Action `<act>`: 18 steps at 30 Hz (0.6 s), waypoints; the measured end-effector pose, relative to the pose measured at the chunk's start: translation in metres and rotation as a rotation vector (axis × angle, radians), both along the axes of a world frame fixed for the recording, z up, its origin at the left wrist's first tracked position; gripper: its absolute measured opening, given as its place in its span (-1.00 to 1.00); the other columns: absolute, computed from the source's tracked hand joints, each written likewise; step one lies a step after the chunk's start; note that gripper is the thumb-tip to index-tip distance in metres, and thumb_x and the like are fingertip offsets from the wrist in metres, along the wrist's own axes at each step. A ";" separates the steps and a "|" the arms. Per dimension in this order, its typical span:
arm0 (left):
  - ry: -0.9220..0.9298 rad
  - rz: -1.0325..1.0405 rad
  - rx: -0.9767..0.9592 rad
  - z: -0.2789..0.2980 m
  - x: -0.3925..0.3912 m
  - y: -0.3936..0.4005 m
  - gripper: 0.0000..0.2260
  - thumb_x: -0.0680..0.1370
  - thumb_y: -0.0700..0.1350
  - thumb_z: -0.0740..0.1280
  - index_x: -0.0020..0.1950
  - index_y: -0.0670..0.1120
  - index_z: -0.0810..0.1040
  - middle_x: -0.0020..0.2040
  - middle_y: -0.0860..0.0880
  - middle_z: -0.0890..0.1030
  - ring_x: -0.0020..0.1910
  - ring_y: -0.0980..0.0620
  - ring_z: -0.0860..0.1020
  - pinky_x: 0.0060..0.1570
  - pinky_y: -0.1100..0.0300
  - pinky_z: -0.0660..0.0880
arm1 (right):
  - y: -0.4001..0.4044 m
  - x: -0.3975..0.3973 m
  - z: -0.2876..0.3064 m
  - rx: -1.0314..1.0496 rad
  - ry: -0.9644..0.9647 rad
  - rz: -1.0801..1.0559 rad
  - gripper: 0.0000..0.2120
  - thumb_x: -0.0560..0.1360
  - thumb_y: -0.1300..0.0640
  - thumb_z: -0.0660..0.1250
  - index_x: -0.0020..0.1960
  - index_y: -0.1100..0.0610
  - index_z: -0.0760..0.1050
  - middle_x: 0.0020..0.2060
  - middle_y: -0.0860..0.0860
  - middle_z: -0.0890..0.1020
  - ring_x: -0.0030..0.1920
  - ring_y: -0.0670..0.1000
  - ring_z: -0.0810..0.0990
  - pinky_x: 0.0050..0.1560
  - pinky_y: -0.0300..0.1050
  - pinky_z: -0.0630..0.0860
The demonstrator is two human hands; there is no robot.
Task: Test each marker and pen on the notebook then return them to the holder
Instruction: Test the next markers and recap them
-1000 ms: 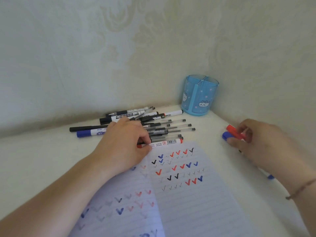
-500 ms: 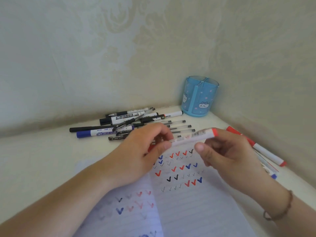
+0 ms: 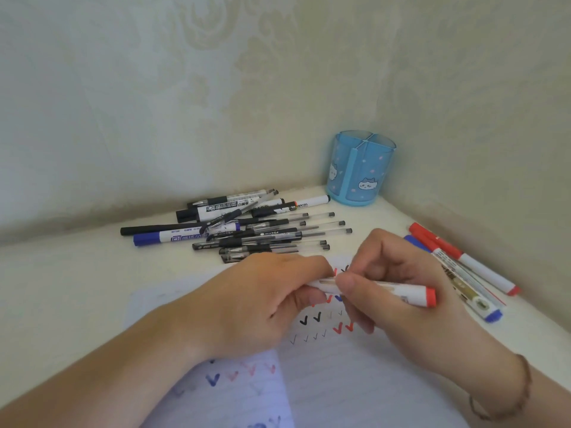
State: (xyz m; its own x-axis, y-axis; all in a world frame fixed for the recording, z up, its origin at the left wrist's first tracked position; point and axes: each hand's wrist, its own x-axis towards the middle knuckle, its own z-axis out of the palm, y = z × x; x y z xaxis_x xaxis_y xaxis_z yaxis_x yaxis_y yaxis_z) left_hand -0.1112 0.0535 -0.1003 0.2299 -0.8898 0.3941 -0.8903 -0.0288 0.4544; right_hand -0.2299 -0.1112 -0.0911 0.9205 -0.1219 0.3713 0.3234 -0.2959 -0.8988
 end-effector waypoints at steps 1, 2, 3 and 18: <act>0.022 -0.020 0.007 0.002 -0.001 0.001 -0.83 0.65 0.03 0.14 0.02 0.00 0.48 -0.33 0.24 0.35 -0.32 0.29 0.38 -0.30 0.42 0.24 | -0.001 -0.002 0.000 -0.012 0.003 0.019 -0.80 0.46 0.07 0.39 -0.27 0.05 0.40 -0.51 -0.02 0.57 -0.52 -0.04 0.45 -0.45 -0.24 0.38; 0.048 -0.038 0.012 0.004 -0.001 0.002 -0.83 0.65 0.01 0.17 0.01 -0.02 0.50 -0.38 0.21 0.35 -0.36 0.25 0.38 -0.34 0.39 0.23 | -0.001 -0.003 0.001 -0.023 0.010 0.035 -0.80 0.46 0.06 0.36 -0.27 0.05 0.38 -0.50 -0.01 0.57 -0.52 -0.01 0.44 -0.45 -0.21 0.37; 0.074 -0.054 0.018 0.005 -0.001 0.003 -0.83 0.65 -0.02 0.19 0.01 -0.04 0.53 -0.42 0.18 0.35 -0.40 0.21 0.37 -0.36 0.36 0.22 | -0.001 -0.005 0.003 -0.037 0.019 0.049 -0.80 0.47 0.05 0.34 -0.27 0.04 0.37 -0.49 0.01 0.58 -0.51 0.01 0.44 -0.46 -0.18 0.36; 0.230 -0.177 0.007 0.002 -0.004 0.005 -0.76 0.60 0.07 0.25 0.13 0.00 0.60 -0.49 0.04 0.37 -0.55 0.07 0.31 -0.49 0.30 0.18 | -0.010 -0.015 0.011 -0.356 -0.046 0.119 -0.81 0.52 -0.11 0.32 -0.22 -0.09 0.43 -0.42 0.04 0.59 -0.45 0.14 0.51 -0.50 0.03 0.40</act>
State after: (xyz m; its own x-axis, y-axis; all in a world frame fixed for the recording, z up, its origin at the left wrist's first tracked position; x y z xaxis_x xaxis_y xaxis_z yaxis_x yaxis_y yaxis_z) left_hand -0.1156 0.0582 -0.0980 0.1537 -0.9264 0.3437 -0.7554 0.1140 0.6453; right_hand -0.2451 -0.1208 -0.0799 0.9019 0.1290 0.4123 0.4118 -0.5448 -0.7305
